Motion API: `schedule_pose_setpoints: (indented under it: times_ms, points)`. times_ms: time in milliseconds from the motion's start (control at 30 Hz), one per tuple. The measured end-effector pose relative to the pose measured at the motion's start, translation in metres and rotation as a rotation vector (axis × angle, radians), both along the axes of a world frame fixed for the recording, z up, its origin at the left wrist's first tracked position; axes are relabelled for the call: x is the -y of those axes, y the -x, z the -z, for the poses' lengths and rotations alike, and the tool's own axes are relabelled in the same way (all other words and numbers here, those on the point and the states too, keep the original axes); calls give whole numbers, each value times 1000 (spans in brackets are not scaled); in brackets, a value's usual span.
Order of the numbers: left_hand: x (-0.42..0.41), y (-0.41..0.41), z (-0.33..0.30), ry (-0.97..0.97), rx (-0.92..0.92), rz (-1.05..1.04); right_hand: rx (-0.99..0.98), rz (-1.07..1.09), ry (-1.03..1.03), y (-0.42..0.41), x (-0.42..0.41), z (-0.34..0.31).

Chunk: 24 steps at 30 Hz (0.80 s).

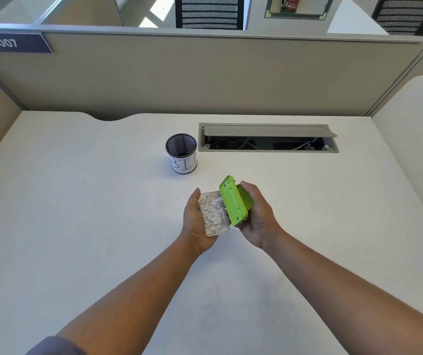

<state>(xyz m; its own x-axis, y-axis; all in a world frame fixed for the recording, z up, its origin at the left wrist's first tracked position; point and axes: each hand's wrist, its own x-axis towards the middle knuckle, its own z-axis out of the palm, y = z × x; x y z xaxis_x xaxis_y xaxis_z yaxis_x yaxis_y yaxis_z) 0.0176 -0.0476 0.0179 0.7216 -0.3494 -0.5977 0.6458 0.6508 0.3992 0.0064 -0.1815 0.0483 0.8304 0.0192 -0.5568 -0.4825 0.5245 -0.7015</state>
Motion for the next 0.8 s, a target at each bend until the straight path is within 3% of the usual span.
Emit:
schedule_pose_setpoints:
  times_ms: [200,400,800]
  points:
    - [-1,0,-3,-15,2,6,1,-81,15,-2,7,6]
    - [-8,0,5,-7,49,46,-26,-43,316,-8,22,17]
    - [-17,-2,17,9,29,32,113,-346,943,-25,46,76]
